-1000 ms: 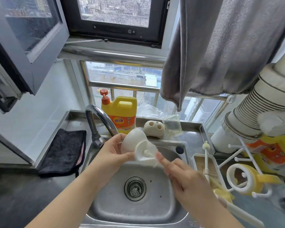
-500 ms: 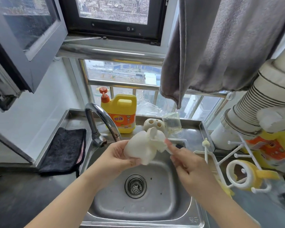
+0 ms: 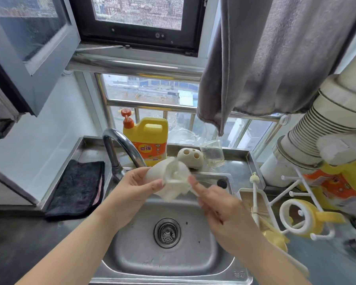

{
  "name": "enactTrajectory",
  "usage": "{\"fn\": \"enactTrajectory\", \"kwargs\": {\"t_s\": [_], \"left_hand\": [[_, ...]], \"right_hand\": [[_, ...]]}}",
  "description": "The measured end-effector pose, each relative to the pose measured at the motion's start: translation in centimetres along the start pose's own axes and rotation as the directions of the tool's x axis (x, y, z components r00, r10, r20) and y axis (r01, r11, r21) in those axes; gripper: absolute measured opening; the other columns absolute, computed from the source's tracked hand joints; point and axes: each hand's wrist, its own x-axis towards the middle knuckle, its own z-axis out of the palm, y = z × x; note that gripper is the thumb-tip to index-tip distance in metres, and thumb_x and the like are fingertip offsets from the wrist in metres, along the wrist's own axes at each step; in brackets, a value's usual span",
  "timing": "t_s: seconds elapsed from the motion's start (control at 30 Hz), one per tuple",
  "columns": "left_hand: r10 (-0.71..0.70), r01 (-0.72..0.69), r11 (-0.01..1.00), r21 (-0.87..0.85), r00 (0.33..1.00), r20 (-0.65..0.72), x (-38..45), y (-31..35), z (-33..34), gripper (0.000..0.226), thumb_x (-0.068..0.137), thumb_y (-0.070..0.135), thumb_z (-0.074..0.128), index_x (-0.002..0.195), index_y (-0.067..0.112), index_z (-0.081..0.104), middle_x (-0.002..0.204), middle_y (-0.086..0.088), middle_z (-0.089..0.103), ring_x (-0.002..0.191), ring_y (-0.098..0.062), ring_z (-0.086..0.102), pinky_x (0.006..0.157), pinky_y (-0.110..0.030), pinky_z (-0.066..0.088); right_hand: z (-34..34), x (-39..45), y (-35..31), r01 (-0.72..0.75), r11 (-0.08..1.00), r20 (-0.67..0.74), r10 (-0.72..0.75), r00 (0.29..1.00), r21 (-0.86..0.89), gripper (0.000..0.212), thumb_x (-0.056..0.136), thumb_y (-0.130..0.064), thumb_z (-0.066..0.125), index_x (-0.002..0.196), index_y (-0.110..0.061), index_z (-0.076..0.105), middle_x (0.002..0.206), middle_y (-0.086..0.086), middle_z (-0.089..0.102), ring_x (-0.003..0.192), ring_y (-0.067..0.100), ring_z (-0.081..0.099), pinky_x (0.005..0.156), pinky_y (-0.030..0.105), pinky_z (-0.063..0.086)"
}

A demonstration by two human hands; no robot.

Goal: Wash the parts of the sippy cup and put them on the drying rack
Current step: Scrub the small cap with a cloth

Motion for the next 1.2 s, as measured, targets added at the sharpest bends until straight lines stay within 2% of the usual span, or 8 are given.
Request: {"fn": "enactTrajectory", "kwargs": {"t_s": [0.17,0.33,0.53,0.67,0.83,0.93,1.03,1.2], "left_hand": [[-0.045,0.041,0.996,0.076,0.997,0.055,-0.2,0.1,-1.1,0.063,0.043,0.038,0.095,0.090,0.002,0.074,0.089,-0.010,0.069,0.082,-0.017,0.065,0.078,-0.022,0.052],[-0.050,0.049,0.999,0.013,0.992,0.113,0.0,0.4,-0.9,0.054,0.053,0.035,0.092,0.096,0.008,0.075,0.099,-0.013,0.072,0.093,-0.020,0.067,0.084,-0.025,0.053],[-0.191,0.156,0.969,0.193,0.965,0.182,-0.2,0.5,-1.4,0.055,0.063,0.010,0.079,0.114,0.001,0.060,0.105,-0.011,0.067,0.095,-0.020,0.063,0.082,-0.028,0.053],[-0.252,0.194,0.933,0.303,0.954,0.164,0.2,0.4,-0.7,0.048,0.068,0.001,0.072,0.115,0.005,0.063,0.109,-0.017,0.068,0.098,-0.020,0.063,0.087,-0.031,0.051],[-0.207,0.161,0.936,0.313,0.971,0.120,0.2,-0.1,-0.4,0.028,0.076,0.014,0.067,0.103,0.005,0.070,0.093,-0.005,0.071,0.086,-0.012,0.062,0.081,-0.023,0.045],[-0.156,0.121,0.958,0.259,0.981,0.118,-0.1,-0.2,-0.4,0.016,0.078,0.022,0.067,0.086,0.009,0.072,0.081,-0.001,0.069,0.078,-0.010,0.062,0.074,-0.017,0.045],[-0.116,0.073,0.966,0.247,0.979,0.166,-0.2,-0.6,0.0,0.017,0.078,0.021,0.069,0.086,0.006,0.070,0.082,-0.007,0.069,0.080,-0.013,0.063,0.077,-0.020,0.047],[-0.031,0.008,0.985,0.172,0.991,0.129,0.1,-0.9,0.2,0.020,0.069,0.017,0.076,0.087,0.008,0.072,0.085,-0.009,0.072,0.078,-0.013,0.066,0.070,-0.020,0.051]], "right_hand": [[0.0,-2.0,1.8,-0.072,0.995,0.004,0.072,0.997,-0.064,0.059,0.091,-0.029,0.041,0.137,-0.061,0.025,0.075,-0.011,0.050,0.065,0.007,0.049,0.061,0.026,0.048],[0.2,0.1,1.1,-0.034,0.998,-0.067,0.037,0.997,0.048,0.064,0.089,-0.011,0.052,0.142,-0.043,0.035,0.070,-0.014,0.044,0.064,-0.001,0.042,0.063,0.012,0.037],[0.9,-1.0,1.1,-0.048,0.999,-0.006,0.048,0.999,0.008,0.053,0.093,-0.030,0.042,0.142,-0.045,0.033,0.071,-0.014,0.039,0.064,0.003,0.042,0.059,0.019,0.043],[1.1,-0.7,0.6,-0.026,0.999,0.058,0.028,0.998,-0.041,0.053,0.093,-0.033,0.037,0.142,-0.051,0.028,0.073,-0.019,0.035,0.063,0.003,0.041,0.058,0.020,0.043],[1.1,-1.6,0.5,-0.033,0.996,0.099,0.042,0.994,-0.088,0.055,0.092,-0.030,0.039,0.142,-0.049,0.031,0.080,-0.027,0.037,0.062,-0.002,0.042,0.057,0.016,0.044],[0.4,-2.1,1.5,-0.073,0.987,0.056,0.081,0.995,-0.142,0.058,0.092,-0.029,0.042,0.139,-0.058,0.026,0.076,-0.019,0.042,0.059,0.002,0.044,0.054,0.022,0.046],[-0.2,-0.7,1.9,-0.105,0.990,-0.028,0.103,0.994,-0.094,0.063,0.092,-0.027,0.045,0.137,-0.063,0.020,0.073,-0.011,0.047,0.065,0.007,0.048,0.060,0.028,0.046],[0.3,-0.9,-0.5,-0.004,0.998,0.071,0.009,0.997,-0.061,0.056,0.091,-0.029,0.039,0.144,-0.045,0.029,0.078,-0.014,0.046,0.062,0.007,0.050,0.056,0.023,0.049]]}}
